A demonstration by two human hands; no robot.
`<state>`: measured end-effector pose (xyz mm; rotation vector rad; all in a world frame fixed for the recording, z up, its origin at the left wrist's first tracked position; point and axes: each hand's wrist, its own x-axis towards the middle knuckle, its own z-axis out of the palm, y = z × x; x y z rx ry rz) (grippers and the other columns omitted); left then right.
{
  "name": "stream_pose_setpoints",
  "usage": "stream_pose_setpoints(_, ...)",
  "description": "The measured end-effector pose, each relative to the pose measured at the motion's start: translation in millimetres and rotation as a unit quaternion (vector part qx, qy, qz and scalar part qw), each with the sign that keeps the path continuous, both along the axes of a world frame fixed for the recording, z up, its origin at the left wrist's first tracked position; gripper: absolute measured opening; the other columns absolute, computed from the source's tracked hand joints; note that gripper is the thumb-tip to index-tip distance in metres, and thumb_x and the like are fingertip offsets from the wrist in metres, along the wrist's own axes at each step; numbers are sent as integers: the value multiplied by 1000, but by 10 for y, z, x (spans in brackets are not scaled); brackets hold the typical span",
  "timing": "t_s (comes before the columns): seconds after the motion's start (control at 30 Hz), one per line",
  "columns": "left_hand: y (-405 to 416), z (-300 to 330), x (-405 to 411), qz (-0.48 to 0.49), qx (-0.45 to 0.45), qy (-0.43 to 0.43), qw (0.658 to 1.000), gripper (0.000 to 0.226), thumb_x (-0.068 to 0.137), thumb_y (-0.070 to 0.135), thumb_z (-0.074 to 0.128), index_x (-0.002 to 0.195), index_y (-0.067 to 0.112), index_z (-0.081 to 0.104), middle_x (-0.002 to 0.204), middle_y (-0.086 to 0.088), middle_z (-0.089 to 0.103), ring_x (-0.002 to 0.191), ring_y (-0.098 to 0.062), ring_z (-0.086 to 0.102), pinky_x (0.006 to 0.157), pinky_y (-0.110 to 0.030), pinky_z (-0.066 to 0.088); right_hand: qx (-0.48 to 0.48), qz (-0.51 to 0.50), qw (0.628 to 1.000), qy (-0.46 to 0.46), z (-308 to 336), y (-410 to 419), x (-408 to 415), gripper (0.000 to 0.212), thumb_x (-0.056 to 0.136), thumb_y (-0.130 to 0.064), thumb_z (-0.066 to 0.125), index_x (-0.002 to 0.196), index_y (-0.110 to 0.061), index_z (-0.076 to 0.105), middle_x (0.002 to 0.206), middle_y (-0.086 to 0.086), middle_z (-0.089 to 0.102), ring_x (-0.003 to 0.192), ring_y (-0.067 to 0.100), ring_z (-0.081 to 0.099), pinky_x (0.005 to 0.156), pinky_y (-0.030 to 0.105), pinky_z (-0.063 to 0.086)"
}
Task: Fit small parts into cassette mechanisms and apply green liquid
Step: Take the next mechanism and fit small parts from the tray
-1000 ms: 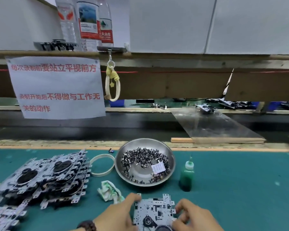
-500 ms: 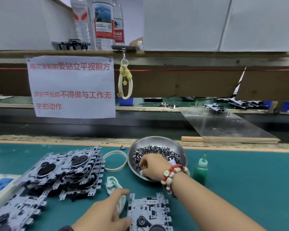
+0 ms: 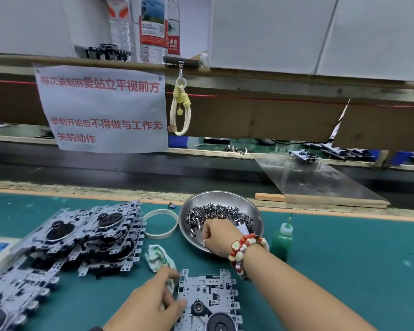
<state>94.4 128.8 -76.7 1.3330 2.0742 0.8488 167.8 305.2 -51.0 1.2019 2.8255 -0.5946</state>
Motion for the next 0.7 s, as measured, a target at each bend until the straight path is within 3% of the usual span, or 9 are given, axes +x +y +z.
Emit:
stream_pose_setpoints(0.17, 22, -40, 66, 1, -7, -21, 1000, 39, 89, 33, 55, 110, 45, 25, 73, 13, 56, 57, 7, 51, 66, -8, 42, 15, 16, 1000, -22, 26, -9, 34, 20, 93, -5, 44, 108, -2, 57, 113, 15, 62, 104, 26, 58, 90, 35, 49)
stream_pose_setpoints(0.37, -15, -30, 147, -17, -31, -122, 992, 46, 92, 23, 52, 120, 48, 26, 81, 5, 55, 48, -6, 62, 53, -18, 51, -8, 24, 998, -52, 58, 35, 36, 26, 92, -5, 45, 110, 4, 62, 117, 15, 63, 109, 27, 59, 96, 37, 47)
stream_pose_setpoints(0.57, -11, -29, 155, -21, -33, -85, 996, 44, 93, 24, 50, 123, 46, 26, 77, 7, 53, 46, 2, 59, 50, -11, 45, 3, 40, 994, -102, 87, 37, 12, 24, 96, -12, 41, 104, 1, 60, 117, 14, 62, 108, 26, 58, 95, 34, 47)
stream_pose_setpoints(0.63, 7, -1, 141, -27, -43, -78, 996, 44, 93, 26, 49, 126, 44, 27, 78, 7, 55, 48, 1, 61, 52, -12, 47, 6, 55, 995, -86, 68, 52, 38, 9, 94, -9, 45, 93, -9, 54, 112, 10, 61, 100, 22, 56, 90, 28, 46)
stream_pose_setpoints(0.7, 24, 40, 126, -23, -49, -65, 996, 43, 93, 31, 49, 129, 41, 28, 82, 8, 57, 52, -1, 63, 55, -14, 48, 6, 64, 996, -55, 47, 60, 78, 9, 92, -7, 49, 88, -15, 49, 99, 2, 57, 89, 15, 50, 79, 22, 40)
